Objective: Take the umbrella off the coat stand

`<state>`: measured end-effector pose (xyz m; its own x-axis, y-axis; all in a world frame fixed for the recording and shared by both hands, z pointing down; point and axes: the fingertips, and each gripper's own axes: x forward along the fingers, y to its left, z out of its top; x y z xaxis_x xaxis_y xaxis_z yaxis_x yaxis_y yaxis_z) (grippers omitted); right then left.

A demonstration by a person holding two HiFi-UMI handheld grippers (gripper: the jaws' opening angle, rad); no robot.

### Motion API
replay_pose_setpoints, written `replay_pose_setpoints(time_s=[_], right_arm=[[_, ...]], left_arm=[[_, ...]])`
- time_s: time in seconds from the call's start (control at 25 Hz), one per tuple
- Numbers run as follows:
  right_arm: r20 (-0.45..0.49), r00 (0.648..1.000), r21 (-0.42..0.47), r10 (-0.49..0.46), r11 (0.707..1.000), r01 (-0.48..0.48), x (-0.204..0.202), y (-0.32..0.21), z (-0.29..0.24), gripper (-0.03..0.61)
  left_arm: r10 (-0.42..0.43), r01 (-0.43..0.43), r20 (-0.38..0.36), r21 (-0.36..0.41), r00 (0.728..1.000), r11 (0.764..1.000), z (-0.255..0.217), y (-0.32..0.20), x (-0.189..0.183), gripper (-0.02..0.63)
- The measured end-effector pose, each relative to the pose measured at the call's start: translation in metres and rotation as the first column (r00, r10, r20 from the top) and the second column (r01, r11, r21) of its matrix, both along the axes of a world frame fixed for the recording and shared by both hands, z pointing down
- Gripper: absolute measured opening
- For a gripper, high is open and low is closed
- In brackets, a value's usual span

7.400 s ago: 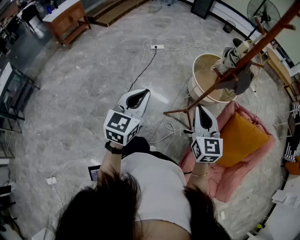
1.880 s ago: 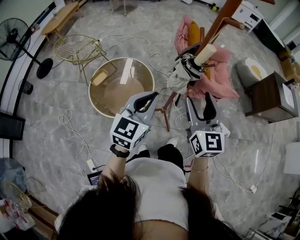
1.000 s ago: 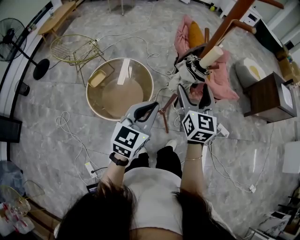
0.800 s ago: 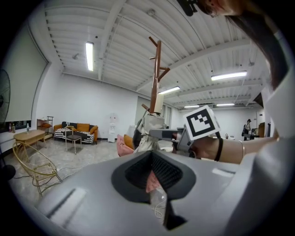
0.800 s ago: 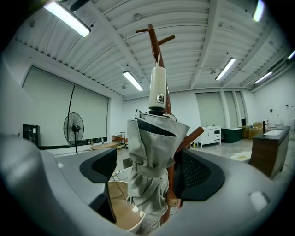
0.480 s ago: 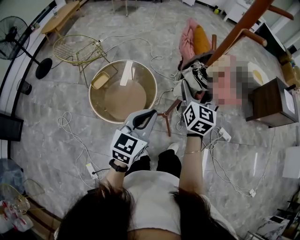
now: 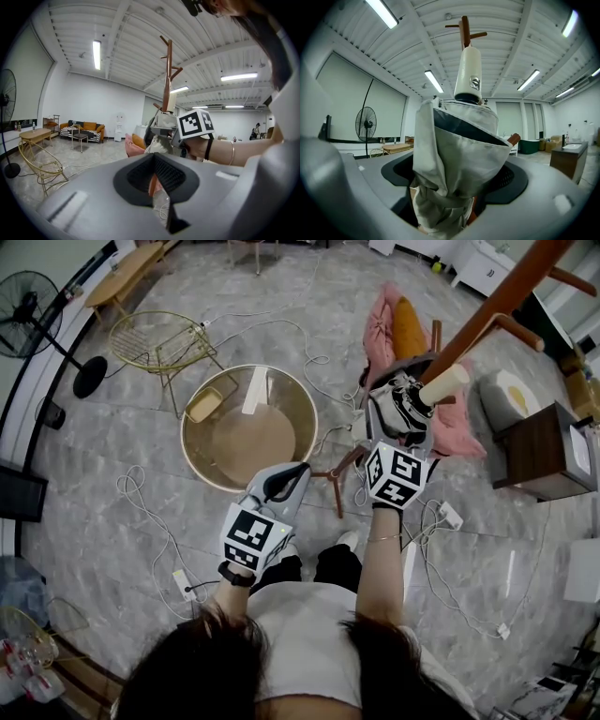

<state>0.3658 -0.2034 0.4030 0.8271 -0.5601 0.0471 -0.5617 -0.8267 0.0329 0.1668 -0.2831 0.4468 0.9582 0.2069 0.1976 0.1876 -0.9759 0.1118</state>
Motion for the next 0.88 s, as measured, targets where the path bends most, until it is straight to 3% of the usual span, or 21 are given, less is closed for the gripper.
replay_pose_setpoints(time_s=[0.32, 0.88], right_arm=[[0.013, 1.000, -0.036, 0.014, 0.999, -0.014, 0.007, -0.003, 0.002, 0.406], [0.005, 1.000, -0.034, 0.002, 0.999, -0.002, -0.004, 0.006, -0.003, 0.344]], left_arm=[[-0.024, 0.024, 0.006, 0.002, 1.000, 1.000, 0.005, -0.016, -0.003, 0.058], [-0.057, 0.057, 0.000, -0.009, 0.998, 0.998, 0.004, -0.023, -0.010, 0.058]])
